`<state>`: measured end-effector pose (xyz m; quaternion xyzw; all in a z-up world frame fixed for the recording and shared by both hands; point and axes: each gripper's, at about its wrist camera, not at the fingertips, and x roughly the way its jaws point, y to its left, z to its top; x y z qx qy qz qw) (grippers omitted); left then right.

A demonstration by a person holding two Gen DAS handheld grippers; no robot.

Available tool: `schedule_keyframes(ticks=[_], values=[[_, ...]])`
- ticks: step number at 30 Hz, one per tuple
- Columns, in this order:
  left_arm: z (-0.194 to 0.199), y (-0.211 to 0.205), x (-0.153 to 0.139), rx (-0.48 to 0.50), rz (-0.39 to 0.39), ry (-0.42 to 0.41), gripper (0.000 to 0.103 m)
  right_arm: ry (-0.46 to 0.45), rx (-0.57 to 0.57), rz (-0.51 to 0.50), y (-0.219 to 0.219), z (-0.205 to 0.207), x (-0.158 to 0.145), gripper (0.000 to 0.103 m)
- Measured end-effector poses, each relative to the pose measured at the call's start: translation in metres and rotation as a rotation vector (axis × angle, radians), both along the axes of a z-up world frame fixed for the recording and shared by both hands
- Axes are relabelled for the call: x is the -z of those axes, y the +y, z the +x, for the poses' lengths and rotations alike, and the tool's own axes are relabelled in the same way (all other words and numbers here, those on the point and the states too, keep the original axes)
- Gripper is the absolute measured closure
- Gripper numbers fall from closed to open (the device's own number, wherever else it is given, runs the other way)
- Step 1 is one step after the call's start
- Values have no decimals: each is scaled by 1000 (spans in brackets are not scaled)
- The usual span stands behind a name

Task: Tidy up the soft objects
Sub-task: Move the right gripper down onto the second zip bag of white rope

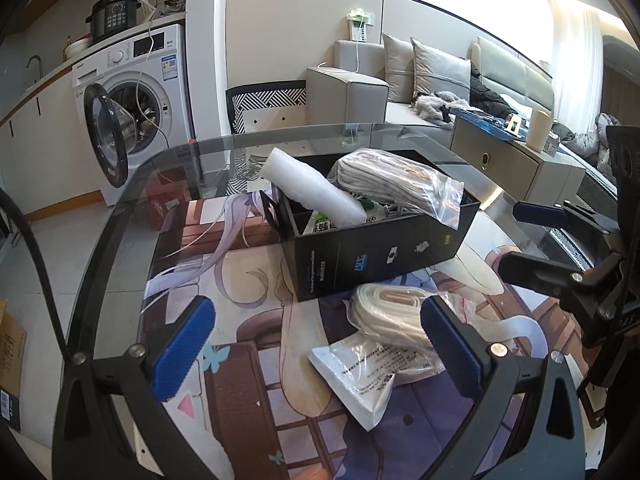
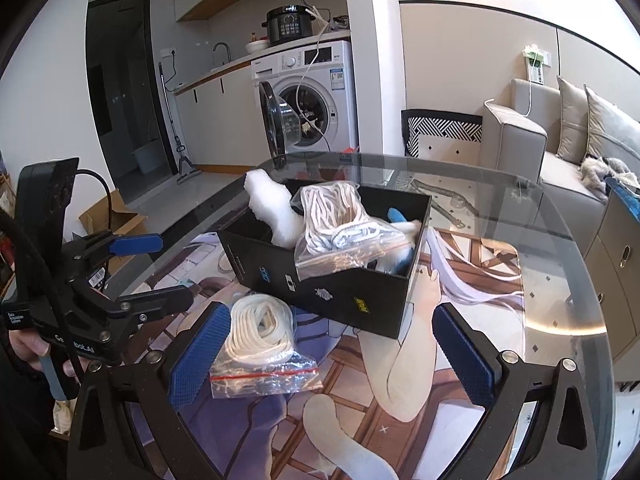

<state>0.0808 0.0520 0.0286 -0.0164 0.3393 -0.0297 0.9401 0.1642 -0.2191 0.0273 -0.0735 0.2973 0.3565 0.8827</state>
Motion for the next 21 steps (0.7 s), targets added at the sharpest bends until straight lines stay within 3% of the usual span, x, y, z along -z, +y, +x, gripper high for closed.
schedule_keyframes(ticks=[8, 21], values=[[-5, 2, 12, -2, -3, 25, 0, 23, -12, 0, 2, 3, 3, 0], [-8, 16, 34, 0, -26, 67, 0, 143, -102, -59, 40, 6, 26, 1]])
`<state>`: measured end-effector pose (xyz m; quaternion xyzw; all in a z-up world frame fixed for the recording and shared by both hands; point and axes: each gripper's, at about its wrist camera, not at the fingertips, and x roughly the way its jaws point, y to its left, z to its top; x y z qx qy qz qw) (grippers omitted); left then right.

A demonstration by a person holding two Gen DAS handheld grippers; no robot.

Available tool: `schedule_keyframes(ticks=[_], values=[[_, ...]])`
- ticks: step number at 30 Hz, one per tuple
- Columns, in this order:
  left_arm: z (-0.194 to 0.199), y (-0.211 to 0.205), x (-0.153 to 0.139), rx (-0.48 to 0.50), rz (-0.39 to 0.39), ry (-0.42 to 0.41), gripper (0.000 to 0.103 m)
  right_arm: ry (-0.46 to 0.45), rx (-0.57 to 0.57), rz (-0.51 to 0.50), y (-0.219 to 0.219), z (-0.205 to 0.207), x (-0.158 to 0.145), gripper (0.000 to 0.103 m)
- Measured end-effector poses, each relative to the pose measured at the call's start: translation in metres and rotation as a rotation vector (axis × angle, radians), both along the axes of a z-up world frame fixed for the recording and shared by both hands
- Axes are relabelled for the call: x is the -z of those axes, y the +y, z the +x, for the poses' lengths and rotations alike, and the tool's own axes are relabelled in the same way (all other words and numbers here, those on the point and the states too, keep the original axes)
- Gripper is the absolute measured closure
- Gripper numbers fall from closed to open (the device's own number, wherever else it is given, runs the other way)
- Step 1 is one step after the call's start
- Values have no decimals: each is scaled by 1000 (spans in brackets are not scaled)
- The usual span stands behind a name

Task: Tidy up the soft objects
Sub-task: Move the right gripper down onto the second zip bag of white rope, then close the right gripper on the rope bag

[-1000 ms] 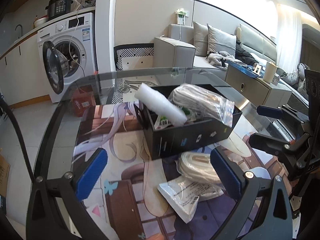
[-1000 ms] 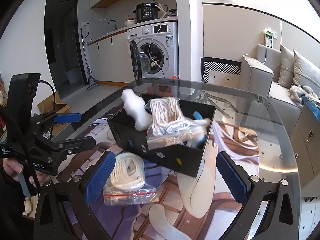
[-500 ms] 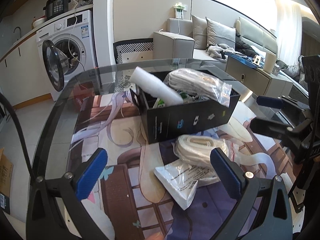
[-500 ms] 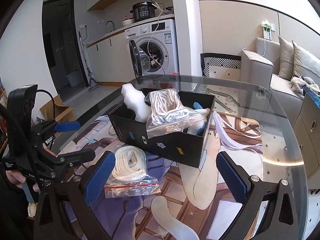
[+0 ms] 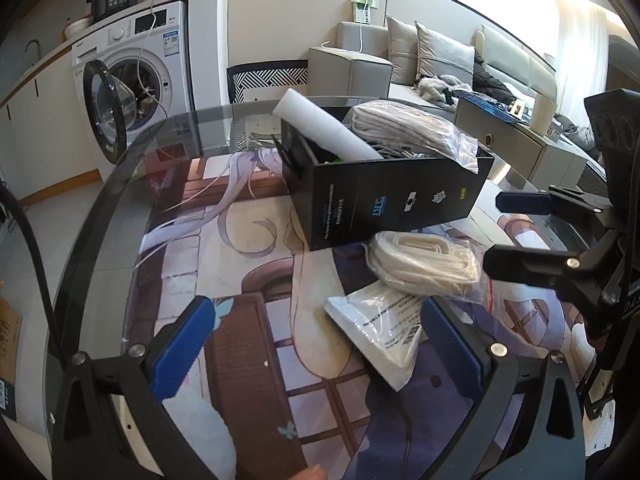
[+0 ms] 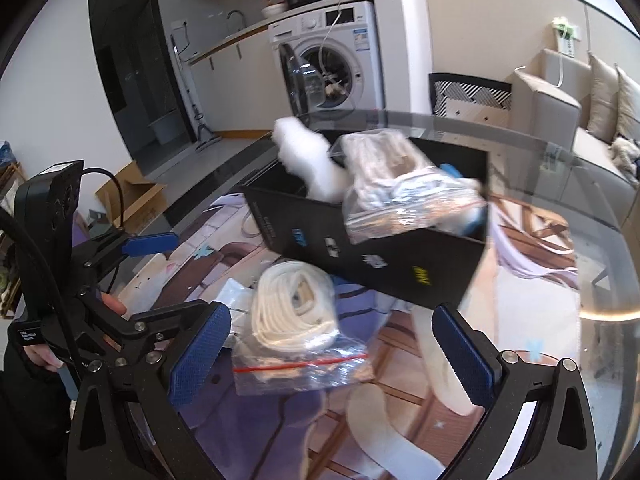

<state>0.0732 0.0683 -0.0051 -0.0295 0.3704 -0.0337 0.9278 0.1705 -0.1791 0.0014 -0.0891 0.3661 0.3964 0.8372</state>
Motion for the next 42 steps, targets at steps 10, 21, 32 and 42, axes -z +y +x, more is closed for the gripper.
schedule_keyframes(ticks=[10, 21, 32, 42], values=[[-7, 26, 2, -52, -47, -7, 0, 33, -33, -62, 30, 3, 16, 1], [-6, 31, 6, -50, -64, 0, 0, 75, -49, -117, 48, 8, 37, 27], [-2, 24, 6, -34, -46, 13, 0, 41, -69, -70, 31, -5, 33, 58], [3, 8, 3, 10, -40, 27, 0, -1, -63, -7, 1, -20, 17, 71]])
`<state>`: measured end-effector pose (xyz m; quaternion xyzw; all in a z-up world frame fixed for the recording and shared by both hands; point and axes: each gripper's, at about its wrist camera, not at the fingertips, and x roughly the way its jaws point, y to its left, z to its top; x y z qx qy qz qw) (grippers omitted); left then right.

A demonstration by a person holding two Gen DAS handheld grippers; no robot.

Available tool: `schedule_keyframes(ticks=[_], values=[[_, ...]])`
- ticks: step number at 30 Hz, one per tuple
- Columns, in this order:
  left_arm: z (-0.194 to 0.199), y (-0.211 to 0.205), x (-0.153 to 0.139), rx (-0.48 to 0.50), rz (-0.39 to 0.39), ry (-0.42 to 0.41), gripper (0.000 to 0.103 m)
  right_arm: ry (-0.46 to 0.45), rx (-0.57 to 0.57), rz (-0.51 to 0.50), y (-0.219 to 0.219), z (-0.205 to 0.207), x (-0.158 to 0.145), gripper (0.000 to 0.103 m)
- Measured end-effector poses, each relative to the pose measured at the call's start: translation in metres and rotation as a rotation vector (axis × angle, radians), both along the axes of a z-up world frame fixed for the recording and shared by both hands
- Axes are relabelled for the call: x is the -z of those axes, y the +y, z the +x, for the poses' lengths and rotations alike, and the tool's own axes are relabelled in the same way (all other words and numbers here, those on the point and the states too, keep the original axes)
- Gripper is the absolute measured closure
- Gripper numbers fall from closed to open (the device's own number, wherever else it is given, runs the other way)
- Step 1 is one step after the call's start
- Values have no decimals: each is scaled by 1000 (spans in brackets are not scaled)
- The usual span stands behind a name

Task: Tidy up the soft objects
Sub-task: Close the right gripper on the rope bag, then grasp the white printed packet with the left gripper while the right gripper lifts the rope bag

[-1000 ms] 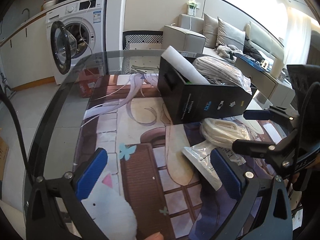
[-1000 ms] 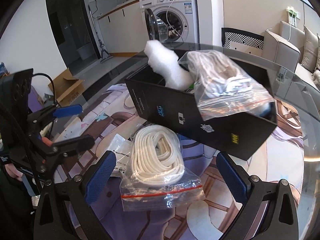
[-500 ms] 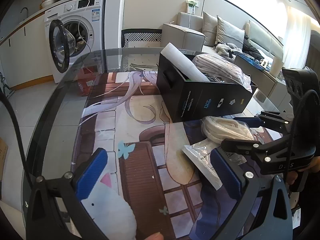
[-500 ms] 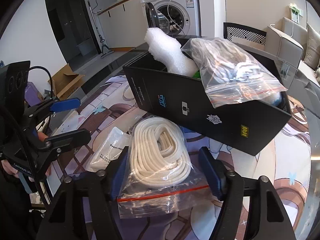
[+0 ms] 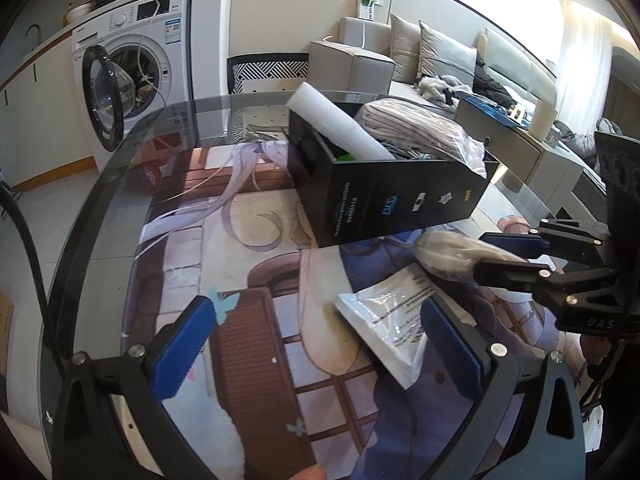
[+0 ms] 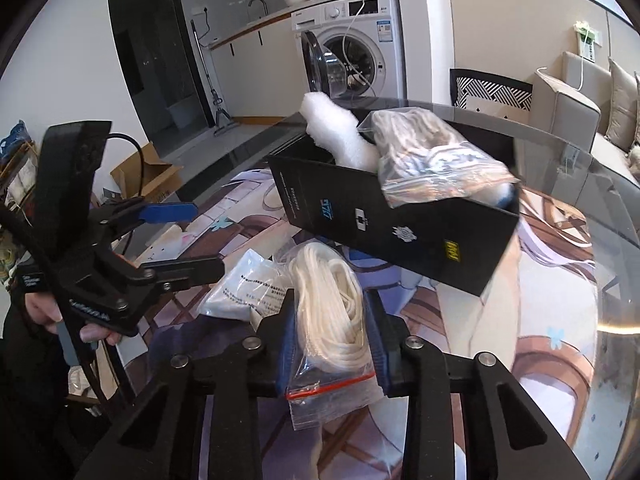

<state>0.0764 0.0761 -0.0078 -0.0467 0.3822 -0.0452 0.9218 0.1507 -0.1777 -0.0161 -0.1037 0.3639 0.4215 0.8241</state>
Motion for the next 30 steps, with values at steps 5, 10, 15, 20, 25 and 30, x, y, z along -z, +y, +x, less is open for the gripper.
schedule_keyframes(ticks=[5, 10, 15, 20, 25, 30], values=[[4, -12, 0, 34, 8, 8, 0, 3, -9, -25, -17, -4, 1, 71], [9, -24, 0, 81, 16, 22, 0, -15, 8, -15, -40, -2, -6, 71], [17, -42, 5, 152, 57, 77, 0, -26, 36, -26, -53, 2, -8, 71], [20, -55, 10, 190, 39, 108, 0, -22, 54, -23, -58, 5, -8, 71], [25, -63, 16, 183, 96, 144, 0, -21, 51, -25, -58, 5, -8, 71], [31, -69, 19, 191, 119, 150, 6, -19, 50, -25, -58, 5, -7, 71]])
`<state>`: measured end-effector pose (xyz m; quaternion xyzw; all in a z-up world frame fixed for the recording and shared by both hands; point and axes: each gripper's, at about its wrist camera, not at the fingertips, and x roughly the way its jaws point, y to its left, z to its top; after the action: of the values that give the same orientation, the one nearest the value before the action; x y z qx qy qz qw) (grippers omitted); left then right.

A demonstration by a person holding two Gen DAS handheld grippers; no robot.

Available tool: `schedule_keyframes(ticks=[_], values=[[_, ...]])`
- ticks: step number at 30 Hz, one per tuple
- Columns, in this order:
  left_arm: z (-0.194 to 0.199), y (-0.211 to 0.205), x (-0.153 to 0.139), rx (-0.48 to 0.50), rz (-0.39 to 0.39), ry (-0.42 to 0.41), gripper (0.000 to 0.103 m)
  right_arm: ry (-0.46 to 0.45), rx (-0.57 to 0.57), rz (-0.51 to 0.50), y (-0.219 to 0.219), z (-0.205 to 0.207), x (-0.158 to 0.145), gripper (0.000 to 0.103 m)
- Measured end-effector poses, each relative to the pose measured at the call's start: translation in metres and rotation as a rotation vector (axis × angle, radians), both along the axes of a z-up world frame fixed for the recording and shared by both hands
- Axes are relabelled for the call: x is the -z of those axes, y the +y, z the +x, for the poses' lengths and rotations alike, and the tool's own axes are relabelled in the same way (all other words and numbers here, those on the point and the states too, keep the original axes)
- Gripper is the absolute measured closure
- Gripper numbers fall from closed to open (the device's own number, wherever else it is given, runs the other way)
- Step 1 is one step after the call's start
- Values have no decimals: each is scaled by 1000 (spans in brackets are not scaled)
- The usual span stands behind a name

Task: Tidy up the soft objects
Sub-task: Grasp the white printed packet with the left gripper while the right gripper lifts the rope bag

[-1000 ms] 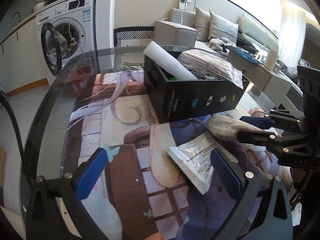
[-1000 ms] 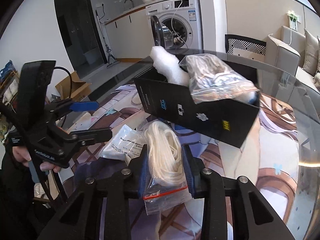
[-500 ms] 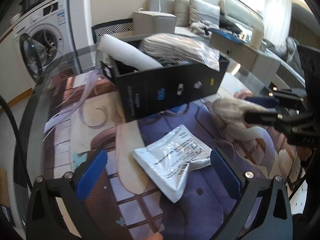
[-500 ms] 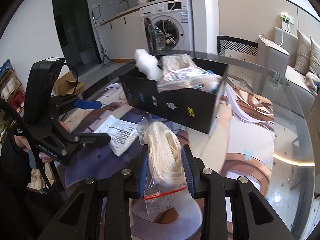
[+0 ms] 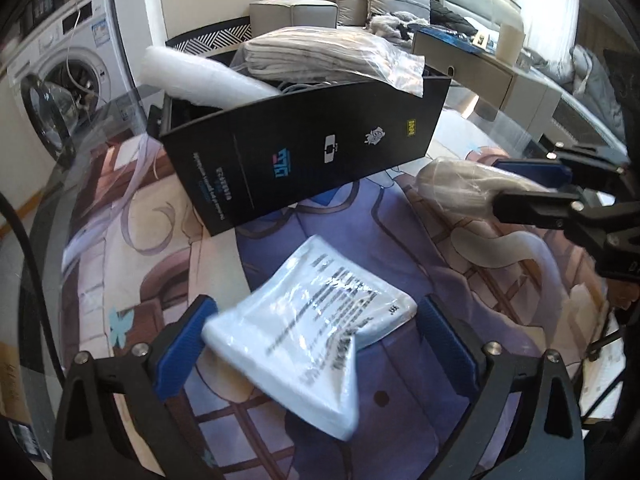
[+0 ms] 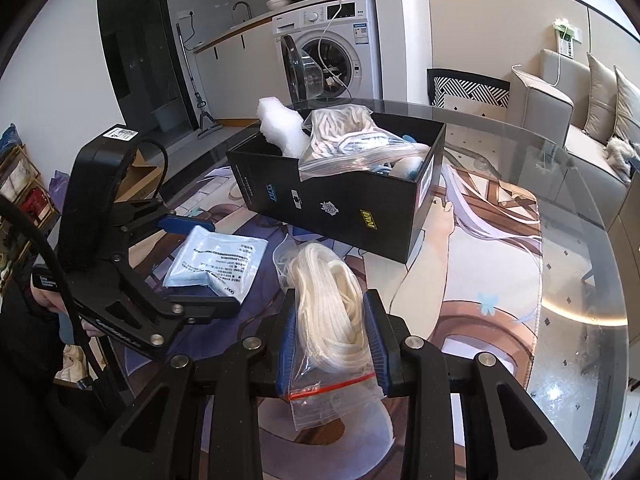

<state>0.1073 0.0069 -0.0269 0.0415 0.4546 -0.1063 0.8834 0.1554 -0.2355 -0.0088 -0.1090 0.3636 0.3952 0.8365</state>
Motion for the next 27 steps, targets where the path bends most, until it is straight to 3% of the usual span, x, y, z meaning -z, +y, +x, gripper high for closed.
schedule_keyframes(ticks=[2, 6, 18, 27], values=[[1, -2, -2, 12, -3, -3, 12, 1, 0, 0, 0, 0, 0, 71], [-2, -1, -7, 15, -8, -18, 37, 3, 3, 0, 0, 0, 1, 71], [-17, 14, -8, 15, -61, -29, 39, -1, 0, 7, 1, 0, -1, 71], [-22, 20, -26, 5, -93, -88, 39, -27, 0, 40, -2, -6, -12, 71]])
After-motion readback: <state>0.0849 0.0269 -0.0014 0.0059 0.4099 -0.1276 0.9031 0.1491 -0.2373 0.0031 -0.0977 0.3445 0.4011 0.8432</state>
